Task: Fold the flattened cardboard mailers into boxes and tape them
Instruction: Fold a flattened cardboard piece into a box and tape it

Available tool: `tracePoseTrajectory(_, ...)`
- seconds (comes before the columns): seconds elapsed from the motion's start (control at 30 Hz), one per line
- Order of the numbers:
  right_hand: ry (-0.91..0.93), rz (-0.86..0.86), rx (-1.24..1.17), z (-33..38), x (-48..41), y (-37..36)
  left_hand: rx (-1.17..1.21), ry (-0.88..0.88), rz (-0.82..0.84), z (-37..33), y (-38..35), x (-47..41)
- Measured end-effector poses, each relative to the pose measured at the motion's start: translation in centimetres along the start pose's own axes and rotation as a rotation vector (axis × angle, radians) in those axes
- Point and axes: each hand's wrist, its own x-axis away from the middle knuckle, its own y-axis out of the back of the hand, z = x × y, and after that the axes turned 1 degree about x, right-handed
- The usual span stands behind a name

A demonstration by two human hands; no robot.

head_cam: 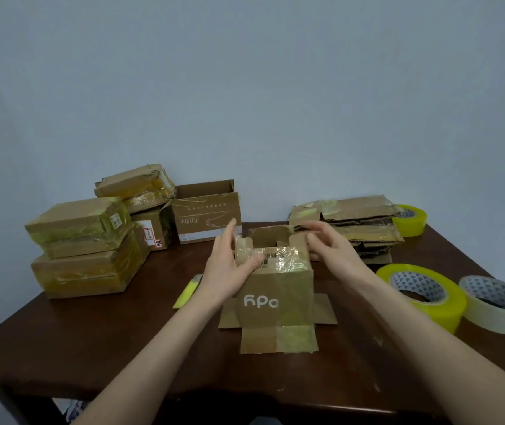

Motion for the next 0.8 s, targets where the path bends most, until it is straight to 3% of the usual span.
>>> tracePoseTrajectory(0.07, -0.046, 0.012, -0.025, 0.2, 0.1, -0.3, -0.062, 0.041, 0.043, -0.5, -0.1, -1.0)
tracePoseTrajectory(0.2, 0.037, 0.046, 0.442, -0.3, 0.1, -0.6, -0.298, -0.013, 0.096, -0.2, 0.0, -1.5)
tracePoseTrajectory(0.37, 0.073, 0.095, 0.427, -1.3, 0.8, -0.9, -0.385, -0.151, 0.175, 0.2, -0.7, -0.8)
tracePoseTrajectory(0.47, 0.135, 0.144, 0.551, -1.3, 1.1, -1.2, -0.437, -0.138, 0.313, 0.5, -0.6, -0.5)
tracePoseTrajectory(0.63, 0.069, 0.244, 0.71, -1.2, 1.5, -1.3, -0.627, -0.153, 0.435, 0.3, 0.1, -0.6)
tracePoseTrajectory(0.8, 0.069, 0.295, 0.884, -0.2, 1.5, -1.5, -0.386, -0.099, 0.369, 0.3, -0.4, -0.1)
